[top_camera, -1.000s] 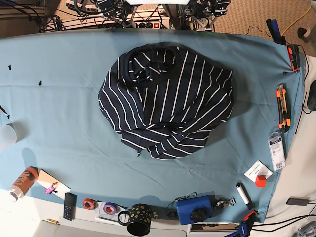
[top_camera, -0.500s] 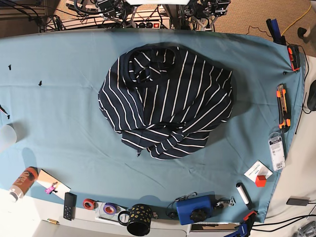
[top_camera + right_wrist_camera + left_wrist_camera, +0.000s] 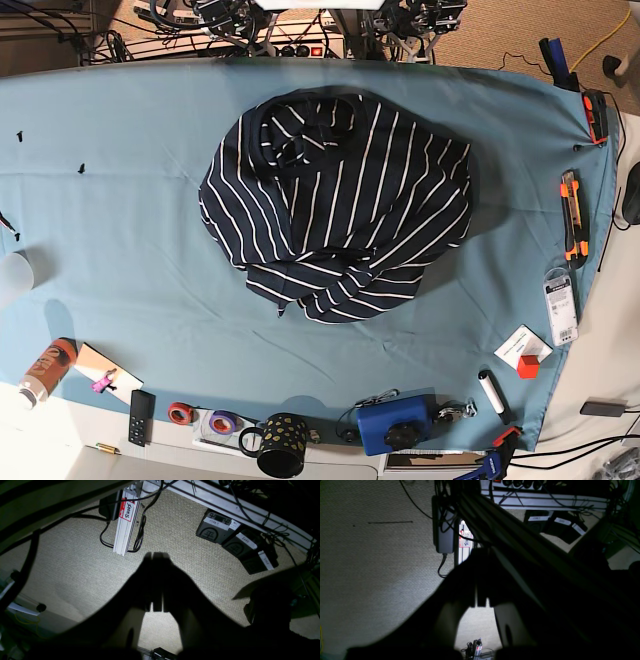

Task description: Layout the t-shirt on the table in an organized manner, then fold the t-shirt properly

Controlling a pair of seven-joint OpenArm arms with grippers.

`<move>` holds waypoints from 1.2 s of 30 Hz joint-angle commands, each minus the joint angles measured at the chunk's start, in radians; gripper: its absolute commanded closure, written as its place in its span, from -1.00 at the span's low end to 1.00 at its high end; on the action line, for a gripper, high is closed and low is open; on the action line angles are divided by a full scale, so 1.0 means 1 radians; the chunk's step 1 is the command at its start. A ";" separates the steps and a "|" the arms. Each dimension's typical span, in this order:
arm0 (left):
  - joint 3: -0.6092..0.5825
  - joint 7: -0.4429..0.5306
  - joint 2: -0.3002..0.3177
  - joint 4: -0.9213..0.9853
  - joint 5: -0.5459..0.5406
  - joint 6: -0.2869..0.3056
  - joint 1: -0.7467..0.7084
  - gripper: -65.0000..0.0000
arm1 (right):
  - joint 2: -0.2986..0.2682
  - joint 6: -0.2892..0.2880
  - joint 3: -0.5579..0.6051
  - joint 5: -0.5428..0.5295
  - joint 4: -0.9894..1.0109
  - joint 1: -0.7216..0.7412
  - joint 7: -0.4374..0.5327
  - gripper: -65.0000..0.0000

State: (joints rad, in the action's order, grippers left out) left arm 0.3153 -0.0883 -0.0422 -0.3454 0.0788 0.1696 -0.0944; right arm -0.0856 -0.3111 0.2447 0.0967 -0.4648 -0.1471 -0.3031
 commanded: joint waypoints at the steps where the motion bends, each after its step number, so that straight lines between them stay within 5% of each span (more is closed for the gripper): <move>1: 0.002 0.003 -0.008 -0.005 0.000 0.010 -0.003 1.00 | -0.006 -0.006 -0.002 -0.002 -0.006 0.000 -0.004 1.00; 15: 0.002 -0.001 0.027 -0.006 0.000 0.006 -0.031 1.00 | -0.044 -0.006 -0.002 -0.003 -0.006 -0.011 -0.034 1.00; 25: 0.002 -0.001 0.130 -0.083 -0.009 0.010 -0.128 1.00 | -0.179 -0.006 -0.002 -0.083 -0.109 -0.088 -0.046 1.00; 36: 0.002 -0.105 0.176 -0.491 -0.235 0.014 -0.391 1.00 | -0.346 -0.006 -0.002 -0.258 -0.556 -0.353 -0.147 1.00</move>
State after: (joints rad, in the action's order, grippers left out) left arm 0.3145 -0.2031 0.1242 -0.8318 -0.1539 0.1772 -0.4759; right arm -0.4168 -0.3130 0.2455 -0.1593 -1.0180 -0.4927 -0.4534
